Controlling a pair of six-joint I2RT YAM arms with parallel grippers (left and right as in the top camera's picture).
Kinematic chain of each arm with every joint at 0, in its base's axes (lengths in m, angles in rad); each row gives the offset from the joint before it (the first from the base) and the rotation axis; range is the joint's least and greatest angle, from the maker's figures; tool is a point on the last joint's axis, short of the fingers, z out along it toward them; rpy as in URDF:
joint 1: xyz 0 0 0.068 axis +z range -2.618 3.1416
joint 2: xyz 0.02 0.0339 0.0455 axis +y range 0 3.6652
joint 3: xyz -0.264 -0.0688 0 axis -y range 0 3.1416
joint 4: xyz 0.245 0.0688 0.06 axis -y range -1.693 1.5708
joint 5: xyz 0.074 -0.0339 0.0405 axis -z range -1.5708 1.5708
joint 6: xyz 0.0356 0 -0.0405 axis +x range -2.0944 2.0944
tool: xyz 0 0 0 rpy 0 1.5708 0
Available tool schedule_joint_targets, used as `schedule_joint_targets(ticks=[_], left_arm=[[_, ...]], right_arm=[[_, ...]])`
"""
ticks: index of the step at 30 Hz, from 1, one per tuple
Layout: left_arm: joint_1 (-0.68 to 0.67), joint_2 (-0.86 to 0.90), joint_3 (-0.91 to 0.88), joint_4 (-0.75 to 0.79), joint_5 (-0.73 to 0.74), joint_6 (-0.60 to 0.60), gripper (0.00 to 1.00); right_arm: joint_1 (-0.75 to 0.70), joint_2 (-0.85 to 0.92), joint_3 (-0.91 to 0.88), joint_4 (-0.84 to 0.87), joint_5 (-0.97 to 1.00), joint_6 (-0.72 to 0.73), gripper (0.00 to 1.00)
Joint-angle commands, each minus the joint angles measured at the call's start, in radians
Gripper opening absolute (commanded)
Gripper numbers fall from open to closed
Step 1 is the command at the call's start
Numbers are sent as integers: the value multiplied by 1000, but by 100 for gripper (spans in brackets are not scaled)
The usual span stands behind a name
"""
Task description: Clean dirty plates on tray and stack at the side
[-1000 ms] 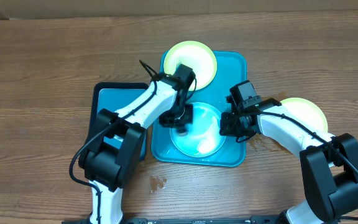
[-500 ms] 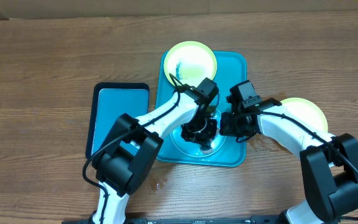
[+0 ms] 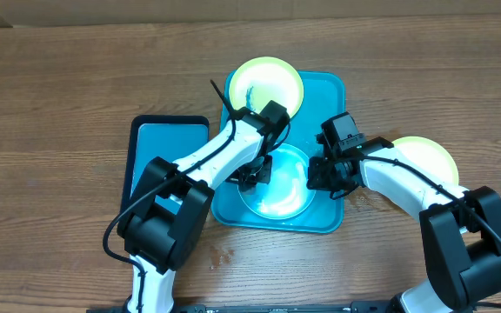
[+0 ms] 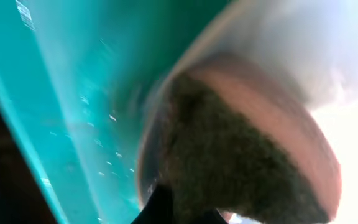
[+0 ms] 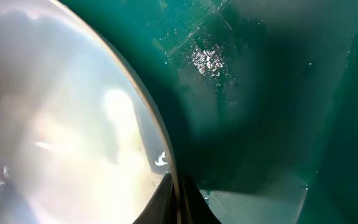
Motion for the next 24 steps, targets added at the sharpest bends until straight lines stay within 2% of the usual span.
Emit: schedule_joint_targets(ticks=[1, 9, 13, 19, 21, 24], left_arm=[[21, -24, 46, -20, -108, -22, 4], [41, -273, 74, -30, -91, -50, 4], [79, -414, 74, -90, -107, -50, 4], [221, -523, 67, -254, -227, -31, 4], [280, -522, 42, -274, -220, -32, 4], [351, -521, -54, -222, -159, -31, 4]], right_arm=[[-4, 17, -1, -6, 48, -24, 4], [-4, 17, -1, -31, 48, -32, 4], [-3, 17, -1, -38, 48, -32, 4], [-4, 17, -1, -45, 50, -23, 4], [-4, 17, -1, -50, 69, 16, 4], [-4, 17, -1, -58, 93, 77, 4]])
